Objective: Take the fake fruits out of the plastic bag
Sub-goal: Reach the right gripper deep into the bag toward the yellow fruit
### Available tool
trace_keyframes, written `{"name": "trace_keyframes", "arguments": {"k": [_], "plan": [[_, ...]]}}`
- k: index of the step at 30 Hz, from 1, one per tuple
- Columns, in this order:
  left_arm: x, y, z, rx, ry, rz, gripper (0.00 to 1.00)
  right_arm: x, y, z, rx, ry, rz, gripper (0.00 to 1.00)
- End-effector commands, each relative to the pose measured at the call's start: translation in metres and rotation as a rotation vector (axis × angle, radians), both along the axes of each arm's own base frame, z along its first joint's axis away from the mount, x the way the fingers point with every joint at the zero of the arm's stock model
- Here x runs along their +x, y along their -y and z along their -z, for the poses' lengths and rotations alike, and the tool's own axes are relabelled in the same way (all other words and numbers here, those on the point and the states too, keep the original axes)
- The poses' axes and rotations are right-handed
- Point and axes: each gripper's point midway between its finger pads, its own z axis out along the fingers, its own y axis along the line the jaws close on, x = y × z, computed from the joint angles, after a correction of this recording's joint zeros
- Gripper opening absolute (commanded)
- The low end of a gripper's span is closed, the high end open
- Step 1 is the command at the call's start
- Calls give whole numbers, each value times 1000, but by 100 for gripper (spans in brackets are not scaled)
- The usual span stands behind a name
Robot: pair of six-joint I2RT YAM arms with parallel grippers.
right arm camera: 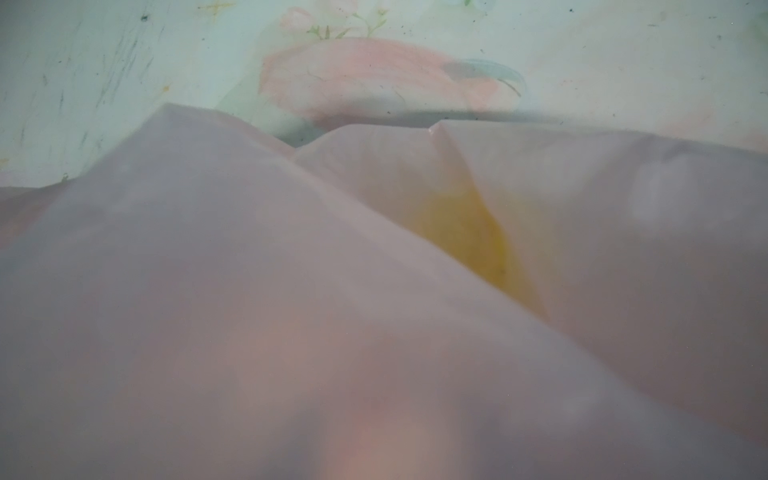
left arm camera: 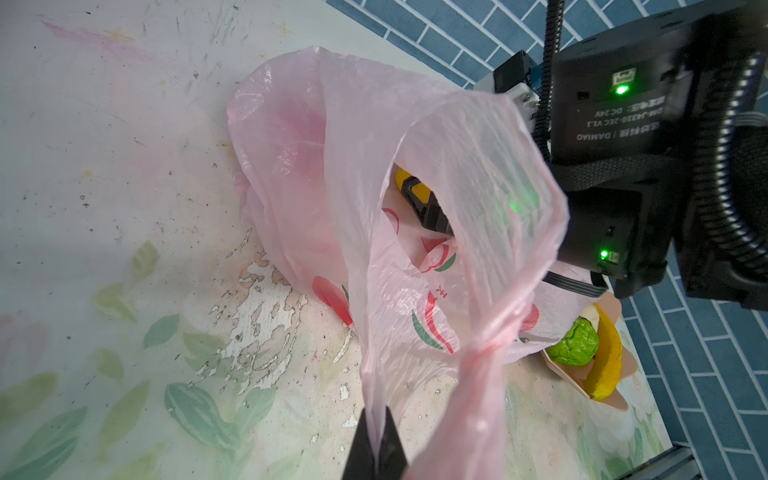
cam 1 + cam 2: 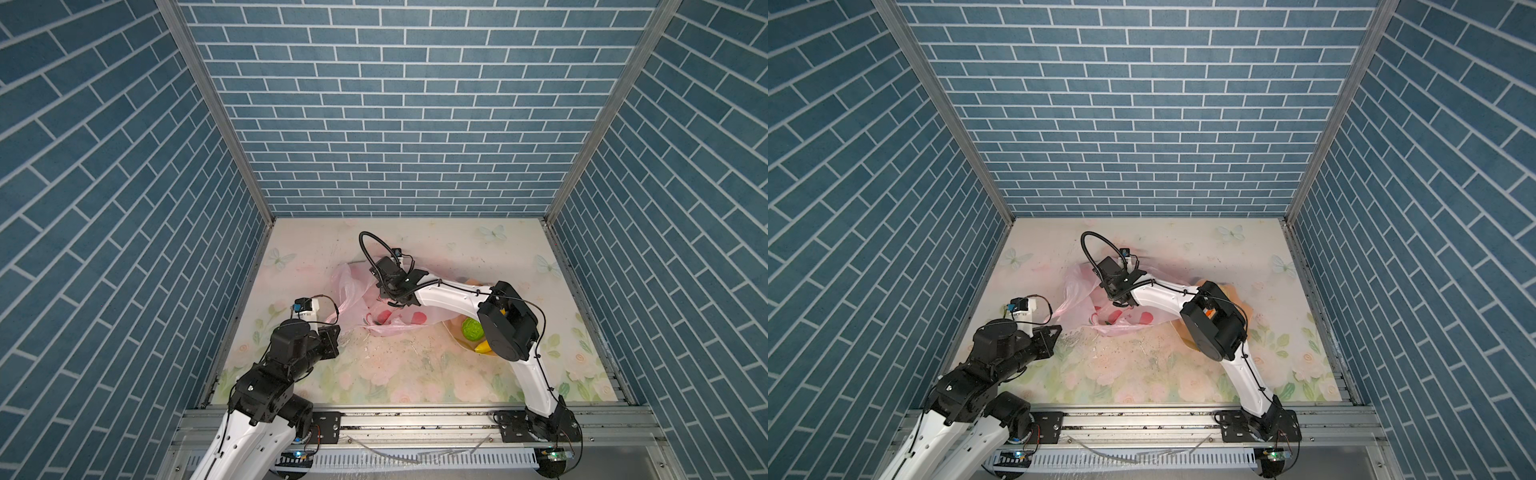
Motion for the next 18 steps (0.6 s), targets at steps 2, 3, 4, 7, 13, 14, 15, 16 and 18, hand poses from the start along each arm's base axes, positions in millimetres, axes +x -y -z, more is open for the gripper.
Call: {"name": "trace_keyframes", "arguments": {"k": [2, 3, 4, 7, 13, 14, 15, 16, 18], "plan": [[-2, -4, -8, 16, 23, -2, 3, 8, 16, 20, -69, 3, 48, 57], [-3, -4, -7, 18, 22, -1, 3, 11, 17, 20, -70, 7, 52, 57], [-3, -4, -8, 20, 22, -2, 3, 13, 18, 20, -71, 12, 56, 58], [-4, -5, -7, 23, 19, 0, 3, 19, 19, 18, -80, 27, 62, 60], [-3, -3, -5, 18, 15, 8, 3, 27, 18, 14, -75, 58, 78, 67], [-4, -2, -5, 15, 13, 11, 3, 29, 17, 14, -70, 61, 80, 69], [-4, -2, -4, 12, 8, 11, 3, 30, 17, 15, -67, 63, 82, 70], [-5, -1, -4, 6, 6, 15, 3, 32, 16, 15, -64, 67, 86, 72], [-6, 1, -2, -2, -2, 19, 3, 36, 15, 15, -56, 75, 99, 74]]}}
